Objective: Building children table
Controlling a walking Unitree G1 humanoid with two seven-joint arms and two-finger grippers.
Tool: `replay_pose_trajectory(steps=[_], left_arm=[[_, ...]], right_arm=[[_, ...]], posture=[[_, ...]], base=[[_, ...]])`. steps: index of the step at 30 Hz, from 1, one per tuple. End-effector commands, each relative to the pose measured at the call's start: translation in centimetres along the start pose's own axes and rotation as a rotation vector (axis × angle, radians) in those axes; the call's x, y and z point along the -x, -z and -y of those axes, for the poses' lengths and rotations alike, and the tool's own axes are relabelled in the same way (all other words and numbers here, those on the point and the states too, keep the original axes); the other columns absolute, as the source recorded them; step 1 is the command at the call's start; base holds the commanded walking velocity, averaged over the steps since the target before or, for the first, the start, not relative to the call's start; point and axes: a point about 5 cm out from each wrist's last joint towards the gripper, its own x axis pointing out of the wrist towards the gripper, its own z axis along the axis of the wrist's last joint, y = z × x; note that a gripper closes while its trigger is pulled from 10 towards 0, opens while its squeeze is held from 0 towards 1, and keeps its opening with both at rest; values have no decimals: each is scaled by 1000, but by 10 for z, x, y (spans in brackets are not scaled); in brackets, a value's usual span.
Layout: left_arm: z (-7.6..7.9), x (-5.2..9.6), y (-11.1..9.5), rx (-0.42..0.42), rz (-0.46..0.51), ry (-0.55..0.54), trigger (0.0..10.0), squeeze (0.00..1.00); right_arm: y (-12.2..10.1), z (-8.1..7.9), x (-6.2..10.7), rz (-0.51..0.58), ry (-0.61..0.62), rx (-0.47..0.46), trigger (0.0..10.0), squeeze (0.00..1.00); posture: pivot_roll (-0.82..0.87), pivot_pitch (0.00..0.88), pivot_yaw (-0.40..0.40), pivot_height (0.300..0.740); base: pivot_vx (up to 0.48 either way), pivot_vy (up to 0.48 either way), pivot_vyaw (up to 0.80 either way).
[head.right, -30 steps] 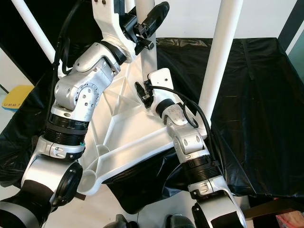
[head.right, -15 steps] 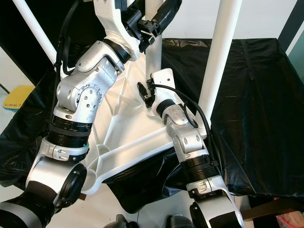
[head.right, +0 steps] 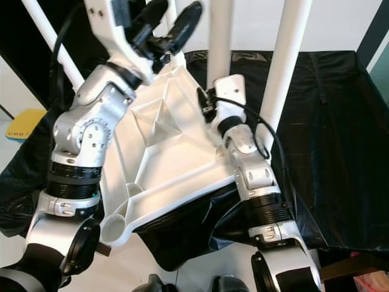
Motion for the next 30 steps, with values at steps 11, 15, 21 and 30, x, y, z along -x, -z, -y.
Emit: replay_pose_trajectory(steps=[11,15,21,30], left_arm=[[-24,32,28,-183,-164,-128,10000,0],[-25,42,41,-226,-240,-116,10000,0],[-15,66,72,-309,-455,4,10000,0],[-6,90,99,-396,-614,102,10000,0]], right_arm=[[-7,-8,6,66,-54,30,10000,0],[-10,-10,7,84,-66,28,10000,0],[-18,-14,10,114,-86,19,10000,0],[-15,-13,22,89,-90,11,10000,0]], posture=[[-152,85,24,740],[-153,91,25,740],[-152,102,27,740],[-157,118,25,740]], base=[[0,0,0],[0,0,0],[0,0,0],[0,0,0]])
